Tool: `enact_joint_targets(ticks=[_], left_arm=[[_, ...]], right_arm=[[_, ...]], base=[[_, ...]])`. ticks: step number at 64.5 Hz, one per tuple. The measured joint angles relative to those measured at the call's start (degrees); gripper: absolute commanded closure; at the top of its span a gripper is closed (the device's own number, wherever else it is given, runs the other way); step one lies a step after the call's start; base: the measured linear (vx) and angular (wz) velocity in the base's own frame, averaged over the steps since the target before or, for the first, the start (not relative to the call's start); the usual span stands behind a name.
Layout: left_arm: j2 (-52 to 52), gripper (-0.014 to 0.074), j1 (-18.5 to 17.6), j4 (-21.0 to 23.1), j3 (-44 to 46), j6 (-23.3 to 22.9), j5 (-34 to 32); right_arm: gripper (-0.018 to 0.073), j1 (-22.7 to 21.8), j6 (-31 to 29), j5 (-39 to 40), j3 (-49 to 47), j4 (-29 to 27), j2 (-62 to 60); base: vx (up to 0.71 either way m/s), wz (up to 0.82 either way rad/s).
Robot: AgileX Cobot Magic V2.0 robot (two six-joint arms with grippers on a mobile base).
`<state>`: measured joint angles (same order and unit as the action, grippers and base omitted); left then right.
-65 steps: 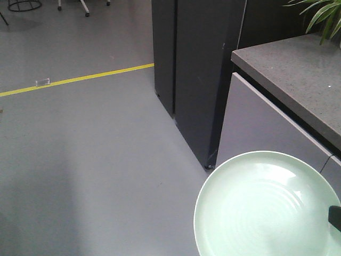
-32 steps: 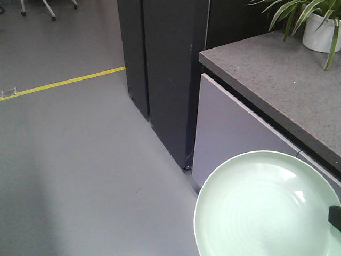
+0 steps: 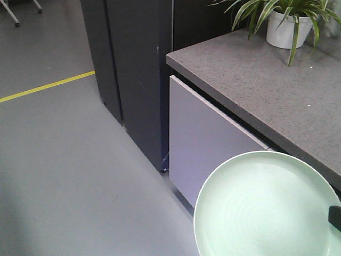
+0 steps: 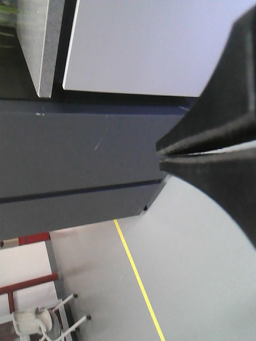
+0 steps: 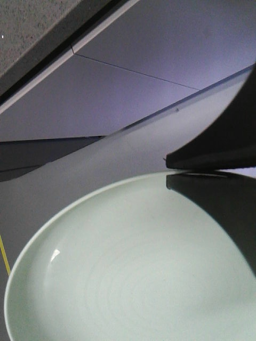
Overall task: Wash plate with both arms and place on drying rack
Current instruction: 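Turn the base toward the stainless steel sink holding the plate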
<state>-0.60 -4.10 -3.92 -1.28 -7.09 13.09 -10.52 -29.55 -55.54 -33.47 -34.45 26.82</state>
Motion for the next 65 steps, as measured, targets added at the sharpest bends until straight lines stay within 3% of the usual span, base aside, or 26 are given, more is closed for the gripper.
enact_joint_targets(ticks=[65], left_arm=[[0.0,0.0603,0.0,0.0,0.0,0.0,0.0]], right_arm=[[0.0561,0.0,0.0,0.0,0.0,0.0,0.0]], base=[[0.06,-0.29]])
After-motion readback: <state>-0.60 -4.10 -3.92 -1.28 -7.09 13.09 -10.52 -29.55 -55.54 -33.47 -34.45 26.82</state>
